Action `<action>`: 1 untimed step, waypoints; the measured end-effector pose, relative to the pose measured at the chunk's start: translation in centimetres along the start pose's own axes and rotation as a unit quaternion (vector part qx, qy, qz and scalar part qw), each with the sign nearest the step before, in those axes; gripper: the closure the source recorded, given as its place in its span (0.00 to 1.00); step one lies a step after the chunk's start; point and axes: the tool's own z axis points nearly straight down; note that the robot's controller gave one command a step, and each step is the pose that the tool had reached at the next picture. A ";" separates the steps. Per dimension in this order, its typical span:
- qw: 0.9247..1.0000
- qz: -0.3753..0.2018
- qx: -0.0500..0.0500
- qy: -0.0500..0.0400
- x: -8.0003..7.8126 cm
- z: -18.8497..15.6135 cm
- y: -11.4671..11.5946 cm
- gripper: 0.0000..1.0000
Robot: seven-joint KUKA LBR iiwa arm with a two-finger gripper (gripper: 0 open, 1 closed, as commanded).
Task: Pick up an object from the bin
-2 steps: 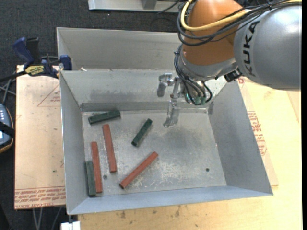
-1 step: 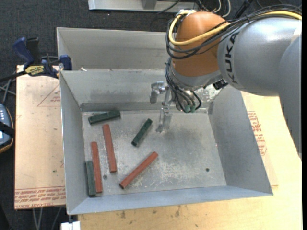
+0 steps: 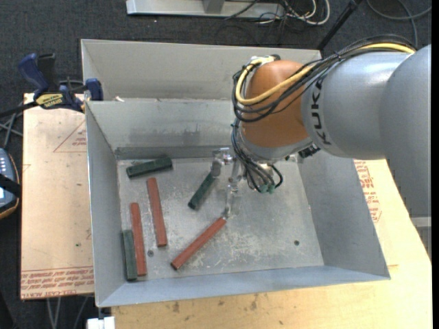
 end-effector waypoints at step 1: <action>1.000 0.014 0.000 0.000 -1.4 4.6 1.1 0.00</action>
Offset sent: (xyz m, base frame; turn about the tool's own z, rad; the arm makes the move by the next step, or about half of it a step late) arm -0.0303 0.0581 -0.0567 -0.2650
